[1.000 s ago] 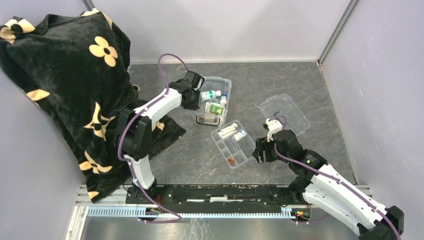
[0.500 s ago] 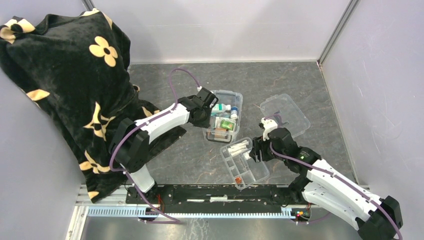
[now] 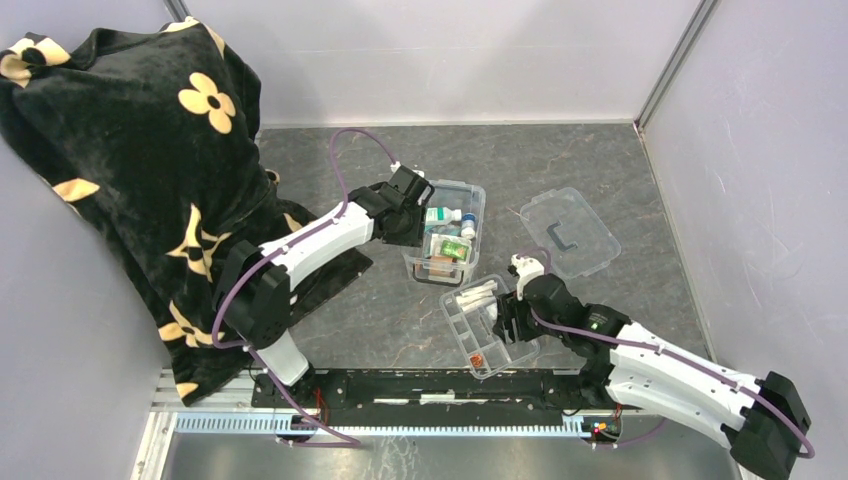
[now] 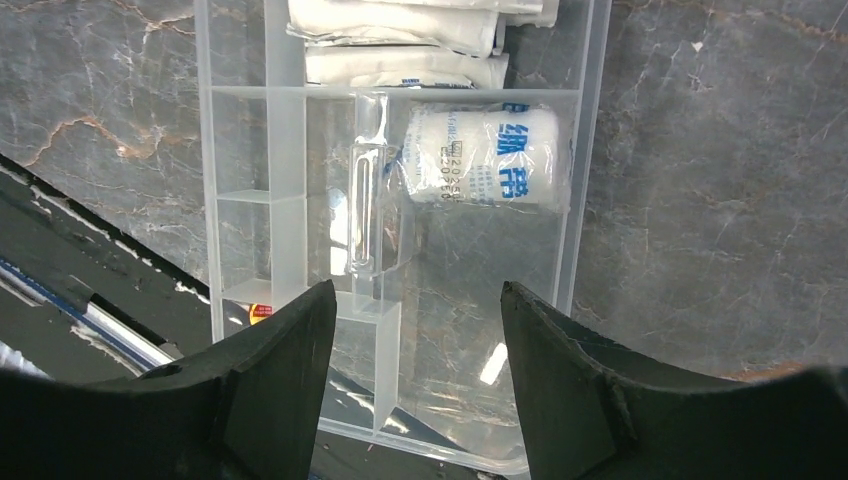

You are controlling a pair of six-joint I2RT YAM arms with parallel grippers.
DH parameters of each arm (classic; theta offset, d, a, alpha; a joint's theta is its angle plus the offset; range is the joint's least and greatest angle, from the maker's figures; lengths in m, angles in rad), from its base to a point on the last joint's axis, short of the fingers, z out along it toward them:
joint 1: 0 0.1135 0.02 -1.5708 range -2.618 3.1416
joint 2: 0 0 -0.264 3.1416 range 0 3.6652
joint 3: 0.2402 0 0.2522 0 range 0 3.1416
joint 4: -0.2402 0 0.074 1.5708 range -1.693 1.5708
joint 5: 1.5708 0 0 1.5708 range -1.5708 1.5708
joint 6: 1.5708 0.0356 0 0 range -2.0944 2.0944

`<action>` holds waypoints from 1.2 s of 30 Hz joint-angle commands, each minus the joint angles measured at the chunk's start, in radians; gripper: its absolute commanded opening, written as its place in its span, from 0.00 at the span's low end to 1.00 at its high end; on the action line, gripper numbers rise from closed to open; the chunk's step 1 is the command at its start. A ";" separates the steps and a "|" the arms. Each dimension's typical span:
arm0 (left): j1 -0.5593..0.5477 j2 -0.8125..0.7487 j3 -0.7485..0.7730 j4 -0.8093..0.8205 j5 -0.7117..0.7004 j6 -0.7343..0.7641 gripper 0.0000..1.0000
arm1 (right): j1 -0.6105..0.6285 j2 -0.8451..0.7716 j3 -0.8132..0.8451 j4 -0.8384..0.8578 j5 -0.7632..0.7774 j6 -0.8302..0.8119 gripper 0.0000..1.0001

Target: Organize the medicine kit

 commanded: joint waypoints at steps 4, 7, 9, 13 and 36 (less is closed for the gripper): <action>0.004 -0.056 0.029 0.049 0.089 -0.016 0.51 | 0.034 0.046 -0.015 0.108 0.030 0.051 0.67; 0.004 -0.057 0.014 0.051 0.089 -0.015 0.51 | 0.042 0.076 -0.027 0.166 -0.002 0.057 0.65; 0.004 -0.060 0.007 0.051 0.089 -0.015 0.51 | 0.048 0.106 -0.022 0.175 0.002 0.056 0.63; 0.004 -0.069 0.003 0.050 0.082 -0.005 0.51 | 0.061 0.153 -0.015 0.186 0.009 0.049 0.58; 0.043 -0.087 -0.016 0.046 0.102 0.023 0.51 | 0.151 0.319 0.072 0.221 0.147 0.041 0.48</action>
